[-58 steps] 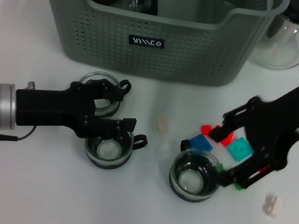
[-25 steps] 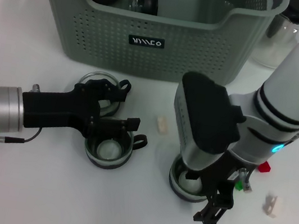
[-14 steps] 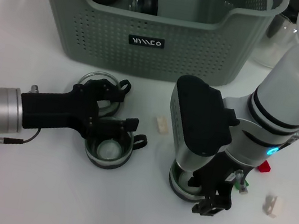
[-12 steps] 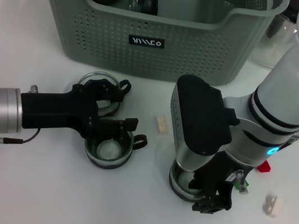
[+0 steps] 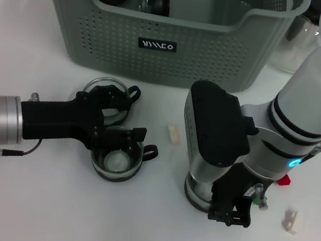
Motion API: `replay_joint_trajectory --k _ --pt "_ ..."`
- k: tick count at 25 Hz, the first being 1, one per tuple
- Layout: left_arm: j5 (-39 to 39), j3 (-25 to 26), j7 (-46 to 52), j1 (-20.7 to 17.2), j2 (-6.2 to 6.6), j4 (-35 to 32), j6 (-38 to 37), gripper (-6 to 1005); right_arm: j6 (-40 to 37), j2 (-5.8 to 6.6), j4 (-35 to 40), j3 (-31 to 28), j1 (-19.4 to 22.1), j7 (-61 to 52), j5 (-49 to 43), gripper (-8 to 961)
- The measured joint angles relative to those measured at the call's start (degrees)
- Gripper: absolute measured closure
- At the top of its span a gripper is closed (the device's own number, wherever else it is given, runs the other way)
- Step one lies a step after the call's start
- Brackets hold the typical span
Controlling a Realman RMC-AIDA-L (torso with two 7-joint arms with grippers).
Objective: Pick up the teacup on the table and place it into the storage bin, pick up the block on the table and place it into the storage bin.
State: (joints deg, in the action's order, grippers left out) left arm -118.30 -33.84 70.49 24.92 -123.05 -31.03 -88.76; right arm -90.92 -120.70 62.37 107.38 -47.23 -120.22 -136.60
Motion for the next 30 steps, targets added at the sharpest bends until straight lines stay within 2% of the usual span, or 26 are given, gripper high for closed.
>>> replay_joint_trajectory --k 8,12,18,26,30 --pt "0.0 0.0 0.0 0.0 0.00 0.0 0.0 174 -5.1 0.22 2.2 -4.4 -0.3 -0.2 0.1 868" --pt "0.0 0.0 0.0 0.0 0.00 -0.1 -0.4 174 -12.7 0.38 6.7 -12.5 -1.3 -0.1 -0.2 876" --pt "0.0 0.0 0.0 0.1 0.00 -0.2 -0.6 174 -22.0 0.55 11.3 -26.0 -5.8 0.2 -2.9 896" --pt "-0.1 0.0 0.0 0.1 0.09 -0.3 -0.6 174 -22.5 0.63 14.1 -32.8 -12.7 0.6 -6.7 887" --pt "-0.1 0.0 0.0 0.3 0.10 -0.2 -0.6 174 -19.4 0.43 13.7 -38.3 -17.0 2.6 -6.6 882"
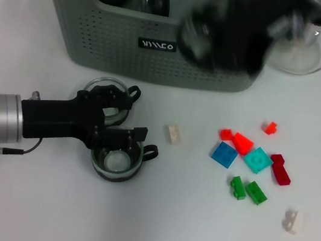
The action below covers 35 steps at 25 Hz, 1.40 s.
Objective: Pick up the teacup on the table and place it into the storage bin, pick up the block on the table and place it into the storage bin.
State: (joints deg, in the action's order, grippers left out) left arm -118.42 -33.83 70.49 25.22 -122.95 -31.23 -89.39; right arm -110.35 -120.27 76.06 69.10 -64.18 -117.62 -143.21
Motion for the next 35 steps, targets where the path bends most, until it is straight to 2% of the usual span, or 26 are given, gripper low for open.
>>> replay_joint_trajectory --k 4,9,15,20,22,27,35 --pt "0.0 0.0 0.0 0.1 0.08 0.1 0.0 174 6.9 0.05 -0.6 -4.4 -3.0 0.7 0.2 878" --pt "0.0 -0.1 0.0 0.3 0.12 0.0 0.0 173 18.9 0.40 -4.9 -5.8 -5.2 -1.0 -1.5 871" --pt "-0.2 -0.5 0.3 0.4 0.15 0.1 -0.1 173 33.2 1.00 -18.9 -6.2 -9.6 -6.7 -10.7 864" --pt "-0.3 -0.5 0.3 0.4 0.10 0.2 -0.2 173 43.0 3.12 -31.8 -6.5 -12.5 -9.9 -13.5 858" --pt "-0.3 -0.5 0.3 0.4 0.11 0.2 -0.2 173 46.1 3.42 -35.3 -6.3 -12.8 -10.1 -13.8 855" --pt "-0.4 -0.5 0.4 0.4 0.18 0.2 -0.6 173 52.5 3.39 -42.2 -6.1 -12.8 -9.7 -14.3 849" --pt "-0.4 -0.5 0.4 0.4 0.17 0.1 -0.7 173 61.2 2.02 -50.4 -4.9 -11.6 -8.0 -14.3 839"
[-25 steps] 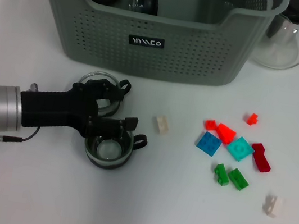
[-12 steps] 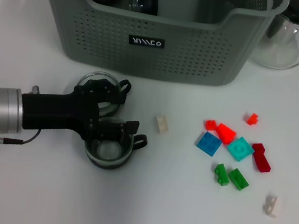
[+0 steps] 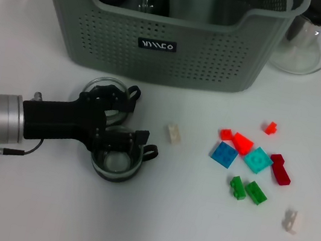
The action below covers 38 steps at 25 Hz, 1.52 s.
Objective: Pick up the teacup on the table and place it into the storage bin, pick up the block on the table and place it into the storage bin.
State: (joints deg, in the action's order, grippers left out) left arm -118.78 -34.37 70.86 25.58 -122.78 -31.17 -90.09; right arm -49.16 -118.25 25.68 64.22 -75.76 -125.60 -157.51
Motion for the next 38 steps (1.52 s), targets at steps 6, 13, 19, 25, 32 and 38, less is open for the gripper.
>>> replay_joint_trajectory --k 6,13,19,25,32,38 --pt "0.0 0.0 0.1 0.0 0.00 0.0 0.0 173 2.4 -1.22 -0.7 2.3 1.4 0.2 0.0 832" --pt "0.0 0.0 0.1 0.0 0.00 0.1 0.0 173 2.7 -1.43 -1.2 2.6 1.8 0.2 -0.2 823" --pt "0.0 0.0 0.1 0.0 0.00 0.2 0.1 173 2.8 -1.72 -1.2 3.1 2.0 -0.3 -1.3 816" --pt "0.0 0.0 0.1 0.0 0.00 0.2 0.1 173 2.8 -1.72 -1.2 3.4 2.2 -0.5 -1.4 808" --pt "0.0 0.0 0.1 0.0 0.00 0.2 0.1 174 2.5 -1.82 -1.0 4.1 2.3 -0.8 -1.4 800" --pt "0.0 0.0 0.1 0.0 -0.08 0.2 0.1 174 2.2 -1.83 -0.8 4.5 2.3 -0.8 -1.4 792"
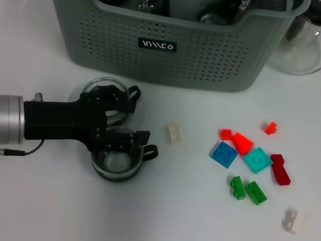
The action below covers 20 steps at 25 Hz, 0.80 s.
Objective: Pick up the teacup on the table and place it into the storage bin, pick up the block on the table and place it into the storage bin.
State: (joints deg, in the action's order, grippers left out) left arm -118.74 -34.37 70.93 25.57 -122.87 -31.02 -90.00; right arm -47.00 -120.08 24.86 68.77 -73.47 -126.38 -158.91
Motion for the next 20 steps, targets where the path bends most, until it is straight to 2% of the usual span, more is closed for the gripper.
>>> replay_joint_trajectory --k 8,12,13,14,16,20 --pt "0.0 0.0 0.0 0.0 -0.01 0.0 -0.1 174 -0.2 -0.07 0.4 0.7 0.0 0.0 0.0 706" --pt "0.0 0.0 0.0 0.0 -0.01 0.0 -0.3 174 -1.0 -0.07 3.3 0.8 0.3 -0.6 0.0 707" --pt "0.0 0.0 0.0 -0.1 -0.01 -0.1 -0.4 174 -1.8 -0.09 5.0 0.8 0.7 -1.0 0.0 707" --pt "0.0 0.0 0.1 -0.2 -0.01 -0.1 -0.5 174 -2.5 -0.06 6.9 0.8 1.1 -1.3 0.1 666" --pt "0.0 0.2 0.1 -0.3 0.00 -0.2 -0.7 174 -5.4 -0.07 13.0 0.4 2.7 -1.7 1.1 585" --pt "0.0 0.4 0.1 -0.6 0.03 -0.2 -0.8 174 -10.9 0.06 26.3 -0.1 6.3 -2.5 6.8 501"
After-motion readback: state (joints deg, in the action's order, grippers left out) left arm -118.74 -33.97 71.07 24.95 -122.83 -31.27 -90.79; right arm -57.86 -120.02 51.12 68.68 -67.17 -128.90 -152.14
